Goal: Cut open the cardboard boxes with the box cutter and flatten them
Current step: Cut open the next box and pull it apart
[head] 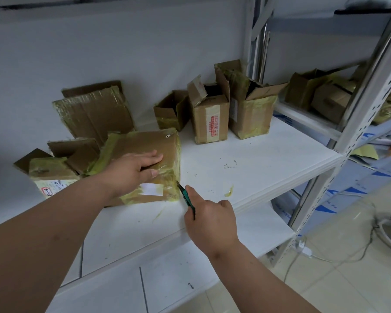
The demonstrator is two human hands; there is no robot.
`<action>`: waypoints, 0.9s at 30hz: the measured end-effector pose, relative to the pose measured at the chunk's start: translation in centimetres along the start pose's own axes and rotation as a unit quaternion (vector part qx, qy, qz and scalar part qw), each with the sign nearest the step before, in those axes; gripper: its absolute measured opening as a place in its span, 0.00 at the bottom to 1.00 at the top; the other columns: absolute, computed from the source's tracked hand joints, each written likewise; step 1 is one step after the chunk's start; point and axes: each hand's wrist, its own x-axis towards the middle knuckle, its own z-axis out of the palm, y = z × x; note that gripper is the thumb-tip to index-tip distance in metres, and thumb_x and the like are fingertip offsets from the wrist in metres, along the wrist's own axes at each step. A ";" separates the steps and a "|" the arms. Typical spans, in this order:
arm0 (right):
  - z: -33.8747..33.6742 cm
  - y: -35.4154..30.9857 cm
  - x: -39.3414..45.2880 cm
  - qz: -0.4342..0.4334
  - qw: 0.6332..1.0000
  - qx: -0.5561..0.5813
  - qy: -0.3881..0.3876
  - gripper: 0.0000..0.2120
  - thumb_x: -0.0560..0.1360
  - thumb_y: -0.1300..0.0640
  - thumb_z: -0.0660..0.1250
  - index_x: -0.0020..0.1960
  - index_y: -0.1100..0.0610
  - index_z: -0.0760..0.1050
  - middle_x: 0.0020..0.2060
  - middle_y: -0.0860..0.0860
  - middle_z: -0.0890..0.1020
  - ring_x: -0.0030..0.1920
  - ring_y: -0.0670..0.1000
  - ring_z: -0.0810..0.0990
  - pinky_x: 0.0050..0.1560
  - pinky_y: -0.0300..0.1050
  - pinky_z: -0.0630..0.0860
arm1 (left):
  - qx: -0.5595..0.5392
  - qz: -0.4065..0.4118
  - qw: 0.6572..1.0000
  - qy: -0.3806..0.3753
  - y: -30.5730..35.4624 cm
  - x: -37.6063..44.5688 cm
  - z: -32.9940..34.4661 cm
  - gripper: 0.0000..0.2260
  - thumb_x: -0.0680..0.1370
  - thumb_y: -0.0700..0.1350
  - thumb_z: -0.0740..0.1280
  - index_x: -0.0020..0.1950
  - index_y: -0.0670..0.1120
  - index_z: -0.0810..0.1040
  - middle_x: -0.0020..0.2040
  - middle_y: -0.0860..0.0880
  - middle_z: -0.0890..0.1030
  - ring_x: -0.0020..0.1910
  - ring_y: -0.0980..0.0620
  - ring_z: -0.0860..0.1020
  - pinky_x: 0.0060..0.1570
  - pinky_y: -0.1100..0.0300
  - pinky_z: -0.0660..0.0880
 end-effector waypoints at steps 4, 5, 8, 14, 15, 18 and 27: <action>-1.0 0.0 0.5 -0.002 0.994 0.002 -0.109 0.27 0.77 0.56 0.51 0.76 0.45 0.61 0.26 0.46 0.67 0.27 0.49 0.64 0.45 0.47 0.61 | 0.007 -0.001 1.000 0.003 0.0 0.1 0.1 0.22 0.80 0.54 0.64 0.74 0.63 0.65 0.75 0.64 0.61 0.77 0.54 0.57 0.76 0.45 0.53; -1.3 -0.1 0.7 0.006 0.993 0.004 -0.121 0.27 0.78 0.56 0.52 0.76 0.44 0.59 0.28 0.47 0.69 0.29 0.50 0.66 0.46 0.47 0.60 | 0.010 -0.001 1.000 0.001 0.0 0.1 0.1 0.22 0.80 0.54 0.63 0.74 0.64 0.64 0.75 0.64 0.61 0.77 0.53 0.57 0.76 0.43 0.53; -2.1 -0.6 1.2 0.017 0.991 -0.007 -0.131 0.24 0.77 0.57 0.53 0.72 0.45 0.63 0.33 0.49 0.73 0.36 0.55 0.72 0.46 0.48 0.60 | 0.009 -0.008 1.000 0.002 0.1 0.1 0.0 0.22 0.80 0.54 0.64 0.74 0.64 0.65 0.75 0.65 0.61 0.77 0.53 0.57 0.76 0.43 0.53; -2.6 -0.8 1.8 0.018 0.986 -0.002 -0.163 0.17 0.75 0.59 0.54 0.62 0.48 0.69 0.32 0.47 0.71 0.38 0.56 0.73 0.46 0.48 0.61 | 0.014 -0.012 1.000 0.006 -0.1 0.1 0.2 0.21 0.80 0.55 0.63 0.73 0.66 0.64 0.75 0.66 0.61 0.76 0.53 0.56 0.75 0.41 0.52; -2.6 -0.9 1.8 0.019 0.986 -0.001 -0.165 0.17 0.75 0.59 0.54 0.61 0.48 0.69 0.32 0.47 0.71 0.38 0.56 0.73 0.45 0.48 0.61 | 0.020 -0.014 1.000 0.006 -0.1 0.2 0.2 0.21 0.80 0.56 0.63 0.73 0.66 0.64 0.75 0.66 0.60 0.76 0.53 0.56 0.75 0.41 0.52; -2.5 -1.0 1.6 0.022 0.986 0.003 -0.165 0.16 0.74 0.60 0.54 0.59 0.49 0.68 0.31 0.47 0.71 0.37 0.56 0.73 0.44 0.49 0.61 | 0.022 -0.012 1.000 0.010 -0.2 0.3 0.3 0.21 0.80 0.55 0.63 0.73 0.66 0.64 0.75 0.66 0.61 0.76 0.52 0.57 0.75 0.41 0.52; -2.5 -0.9 1.6 0.029 0.984 -0.004 -0.175 0.10 0.74 0.60 0.53 0.52 0.49 0.66 0.31 0.48 0.72 0.31 0.52 0.69 0.43 0.48 0.61 | -0.016 -0.008 1.000 0.013 -0.6 0.5 0.4 0.21 0.80 0.55 0.65 0.72 0.67 0.66 0.74 0.67 0.62 0.76 0.54 0.57 0.75 0.41 0.51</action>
